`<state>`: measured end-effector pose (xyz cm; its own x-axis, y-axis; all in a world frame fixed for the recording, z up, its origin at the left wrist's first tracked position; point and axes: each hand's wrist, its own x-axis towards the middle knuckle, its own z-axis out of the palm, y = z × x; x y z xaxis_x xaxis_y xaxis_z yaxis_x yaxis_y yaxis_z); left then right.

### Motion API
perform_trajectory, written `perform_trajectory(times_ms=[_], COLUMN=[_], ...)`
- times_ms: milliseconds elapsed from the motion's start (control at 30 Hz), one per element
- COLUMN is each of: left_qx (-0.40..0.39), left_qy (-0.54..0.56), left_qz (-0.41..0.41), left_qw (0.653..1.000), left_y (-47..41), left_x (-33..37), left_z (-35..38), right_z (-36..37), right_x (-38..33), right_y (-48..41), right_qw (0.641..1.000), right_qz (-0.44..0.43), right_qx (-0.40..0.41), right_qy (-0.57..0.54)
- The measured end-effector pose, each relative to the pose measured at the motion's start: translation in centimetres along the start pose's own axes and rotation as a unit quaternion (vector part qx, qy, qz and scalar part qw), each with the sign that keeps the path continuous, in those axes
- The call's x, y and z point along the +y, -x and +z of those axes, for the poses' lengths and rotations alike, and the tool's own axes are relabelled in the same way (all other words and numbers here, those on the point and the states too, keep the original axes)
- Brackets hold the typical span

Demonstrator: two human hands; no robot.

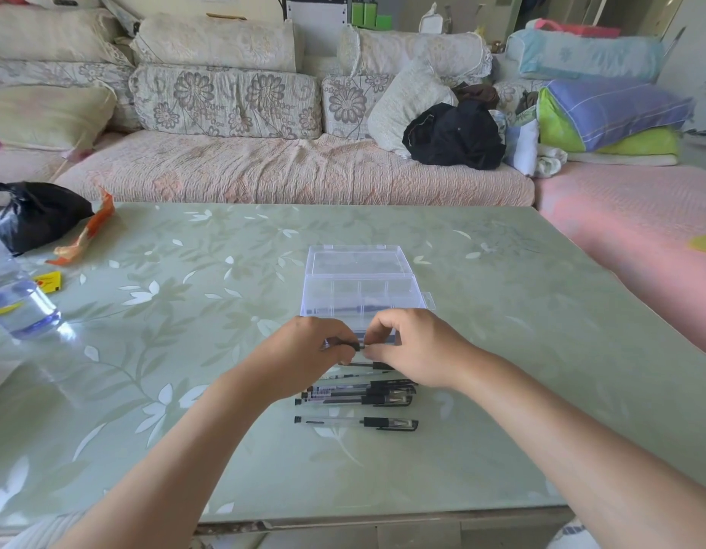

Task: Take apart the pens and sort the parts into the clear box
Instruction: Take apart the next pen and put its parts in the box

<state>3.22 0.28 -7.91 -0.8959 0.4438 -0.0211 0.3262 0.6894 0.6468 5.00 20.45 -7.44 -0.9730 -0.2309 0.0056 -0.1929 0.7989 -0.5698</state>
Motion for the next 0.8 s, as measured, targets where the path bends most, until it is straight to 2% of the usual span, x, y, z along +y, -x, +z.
perform_trajectory(times_ms=[133, 267, 500, 600, 700, 800], left_qx=[-0.001, 0.002, 0.038, 0.039, 0.023, 0.0], left_qy=[0.005, 0.019, -0.008, -0.001, -0.009, -0.026], left_qz=[-0.005, -0.004, 0.026, 0.016, 0.005, -0.003], left_qw=[1.0, 1.0, 0.999, 0.999, 1.0, 1.0], left_y=[0.1, 0.0, 0.1, -0.1, -0.3, -0.3], left_x=[-0.1, -0.2, -0.4, -0.3, -0.1, 0.0], left_z=[-0.1, -0.1, 0.3, 0.3, 0.5, 1.0], right_z=[0.2, 0.2, 0.0, -1.6, -3.5, -3.7], right_x=[0.1, -0.1, 0.1, 0.8, 2.3, 4.0], right_y=[0.0, -0.1, 0.3, 0.6, 1.3, 2.0], right_qw=[1.0, 0.999, 1.0, 0.999, 0.994, 0.984], right_qz=[-0.004, -0.011, 0.024, 0.038, 0.078, 0.113], right_qx=[-0.009, 0.014, -0.003, 0.022, 0.056, 0.039], right_qy=[0.013, 0.034, -0.014, -0.021, 0.051, 0.133])
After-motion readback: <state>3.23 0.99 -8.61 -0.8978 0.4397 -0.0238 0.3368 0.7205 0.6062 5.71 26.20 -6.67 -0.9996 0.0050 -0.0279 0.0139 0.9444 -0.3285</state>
